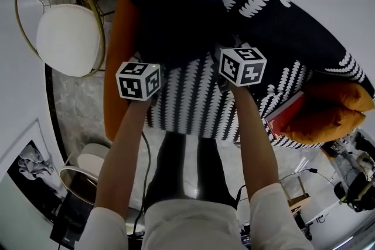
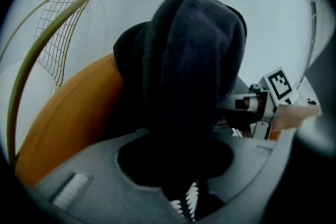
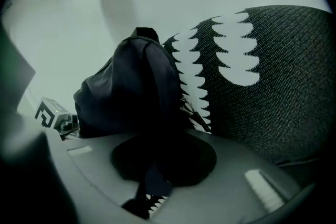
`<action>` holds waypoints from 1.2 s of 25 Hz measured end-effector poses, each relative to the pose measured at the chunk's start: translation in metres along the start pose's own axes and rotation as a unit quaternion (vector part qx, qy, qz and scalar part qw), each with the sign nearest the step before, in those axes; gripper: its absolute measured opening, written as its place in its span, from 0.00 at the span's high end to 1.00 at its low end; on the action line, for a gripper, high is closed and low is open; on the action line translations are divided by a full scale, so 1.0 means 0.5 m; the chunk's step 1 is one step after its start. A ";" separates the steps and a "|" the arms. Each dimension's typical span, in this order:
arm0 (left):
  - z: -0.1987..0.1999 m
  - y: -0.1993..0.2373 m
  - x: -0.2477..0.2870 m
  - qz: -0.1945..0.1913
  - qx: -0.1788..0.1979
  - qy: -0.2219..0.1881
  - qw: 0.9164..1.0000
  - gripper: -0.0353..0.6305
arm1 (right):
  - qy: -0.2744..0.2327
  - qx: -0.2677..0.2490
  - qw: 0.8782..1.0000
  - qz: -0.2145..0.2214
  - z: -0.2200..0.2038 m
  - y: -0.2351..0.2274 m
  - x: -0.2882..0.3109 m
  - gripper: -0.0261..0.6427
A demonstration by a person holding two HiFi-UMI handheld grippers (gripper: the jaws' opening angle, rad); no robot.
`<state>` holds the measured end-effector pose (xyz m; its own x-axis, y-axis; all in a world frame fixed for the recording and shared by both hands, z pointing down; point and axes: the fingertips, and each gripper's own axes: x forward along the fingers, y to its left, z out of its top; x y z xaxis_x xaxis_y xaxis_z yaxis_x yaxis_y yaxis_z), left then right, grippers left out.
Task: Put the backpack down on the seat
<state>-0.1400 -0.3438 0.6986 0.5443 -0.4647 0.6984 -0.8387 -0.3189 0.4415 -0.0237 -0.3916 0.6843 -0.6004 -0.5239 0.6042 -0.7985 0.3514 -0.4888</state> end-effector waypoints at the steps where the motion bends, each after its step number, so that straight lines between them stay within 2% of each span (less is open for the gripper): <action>1: -0.005 0.003 0.000 0.002 0.003 0.004 1.000 0.74 | 0.002 -0.005 1.000 0.002 0.000 0.000 0.001 0.87; 3: -0.016 0.009 0.002 0.008 0.001 0.010 1.000 0.67 | 0.009 -0.019 1.000 0.003 -0.005 -0.002 0.002 0.87; 9: -0.037 0.011 -0.005 0.027 -0.004 0.011 1.000 0.53 | 0.024 -0.027 0.999 -0.007 -0.034 -0.019 -0.028 0.73; 18: -0.083 0.008 -0.050 0.056 -0.026 0.000 0.998 0.47 | 0.024 -0.012 0.999 -0.029 -0.085 -0.051 -0.121 0.69; 25: -0.130 -0.029 -0.124 0.074 0.001 0.003 0.997 0.47 | 0.028 -0.039 0.997 -0.066 -0.107 -0.084 -0.238 0.69; 30: -0.179 -0.070 -0.193 0.078 0.001 0.002 0.997 0.47 | 0.029 -0.048 0.996 -0.068 -0.134 -0.067 -0.331 0.69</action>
<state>-0.1648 -0.2137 0.6663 0.4066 -0.5053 0.7612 -0.9134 -0.2447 0.3254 0.0995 -0.2647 0.6425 -0.4848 -0.5269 0.6981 -0.8719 0.3542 -0.3382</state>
